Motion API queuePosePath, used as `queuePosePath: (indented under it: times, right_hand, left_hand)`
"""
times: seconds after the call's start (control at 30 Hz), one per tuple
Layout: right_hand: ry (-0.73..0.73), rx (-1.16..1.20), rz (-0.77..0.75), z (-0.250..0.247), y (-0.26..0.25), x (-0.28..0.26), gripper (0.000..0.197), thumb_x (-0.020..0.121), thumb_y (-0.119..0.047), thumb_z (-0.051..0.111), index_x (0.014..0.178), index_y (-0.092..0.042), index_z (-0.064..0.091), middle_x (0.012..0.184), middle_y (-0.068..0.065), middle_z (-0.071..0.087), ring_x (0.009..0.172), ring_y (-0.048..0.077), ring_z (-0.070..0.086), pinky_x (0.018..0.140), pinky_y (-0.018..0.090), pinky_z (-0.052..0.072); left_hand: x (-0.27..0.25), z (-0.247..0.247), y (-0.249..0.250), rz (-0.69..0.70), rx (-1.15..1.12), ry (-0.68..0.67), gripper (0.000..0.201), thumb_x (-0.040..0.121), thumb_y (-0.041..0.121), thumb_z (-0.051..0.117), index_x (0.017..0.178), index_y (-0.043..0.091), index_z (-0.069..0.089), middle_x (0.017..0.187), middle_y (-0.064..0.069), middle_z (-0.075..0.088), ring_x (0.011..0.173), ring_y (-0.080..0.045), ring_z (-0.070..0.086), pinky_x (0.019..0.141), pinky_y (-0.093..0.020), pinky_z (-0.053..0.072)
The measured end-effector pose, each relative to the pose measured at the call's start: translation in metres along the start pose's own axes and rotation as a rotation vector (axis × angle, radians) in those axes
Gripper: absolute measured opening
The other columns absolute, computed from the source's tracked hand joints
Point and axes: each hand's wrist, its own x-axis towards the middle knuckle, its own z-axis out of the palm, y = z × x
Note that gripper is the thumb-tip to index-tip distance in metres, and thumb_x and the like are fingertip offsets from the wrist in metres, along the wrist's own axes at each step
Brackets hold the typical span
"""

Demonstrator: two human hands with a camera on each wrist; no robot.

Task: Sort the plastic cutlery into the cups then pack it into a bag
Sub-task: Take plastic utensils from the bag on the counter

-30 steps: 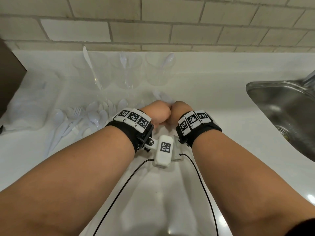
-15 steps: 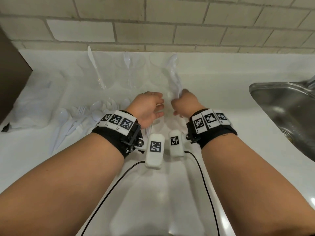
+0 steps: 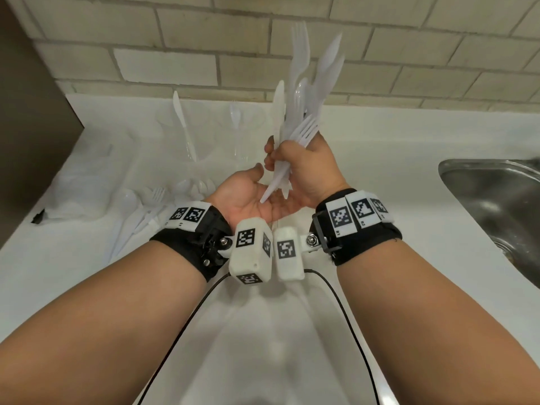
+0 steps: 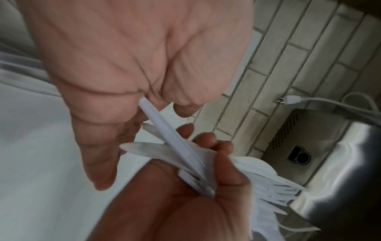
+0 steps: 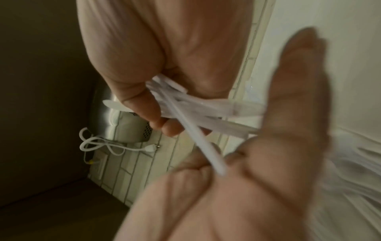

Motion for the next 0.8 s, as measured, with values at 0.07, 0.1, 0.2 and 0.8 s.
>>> queuePosePath:
  times: [0.07,0.1,0.2,0.8]
  right_hand:
    - [-0.016,-0.023,0.015,0.001,0.005,-0.001,0.035,0.065,0.003,0.050,0.098,-0.008,0.055,0.068,0.006,0.059,0.062,0.022,0.053,0.063,0.035,0.048]
    - [-0.019,-0.021,0.021,0.001,0.006,-0.001,0.033,0.065,0.003,0.049,0.096,-0.006,0.053,0.067,0.007,0.057,0.059,0.021,0.052,0.061,0.033,0.047]
    - [-0.037,-0.057,0.010,0.001,0.007,-0.001,0.034,0.063,0.002,0.050,0.097,-0.003,0.053,0.066,0.008,0.056,0.056,0.022,0.050,0.056,0.030,0.045]
    - [-0.361,-0.144,0.354,0.015,0.031,-0.022,0.022,0.054,0.010,0.046,0.072,-0.001,0.051,0.056,0.010,0.045,0.053,0.022,0.042,0.054,0.029,0.036]
  left_hand:
    - [-0.001,-0.002,0.004,0.034,0.039,-0.019,0.074,0.099,0.052,0.028,0.104,-0.015,0.058,0.097,-0.027,0.066,0.089,-0.037,0.068,0.088,-0.055,0.048]
    - [-0.001,-0.004,0.006,0.014,0.118,-0.011,0.077,0.097,0.057,0.028,0.106,-0.014,0.059,0.101,-0.026,0.064,0.093,-0.037,0.066,0.091,-0.053,0.048]
    - [-0.007,-0.006,0.019,0.112,0.477,0.125,0.077,0.090,0.068,0.025,0.111,0.001,0.055,0.095,-0.016,0.061,0.085,-0.031,0.061,0.084,-0.044,0.050]
    - [-0.038,0.024,0.049,0.967,0.828,0.123,0.041,0.091,0.038,0.040,0.097,0.011,0.070,0.109,-0.007,0.069,0.102,-0.021,0.061,0.096,-0.040,0.046]
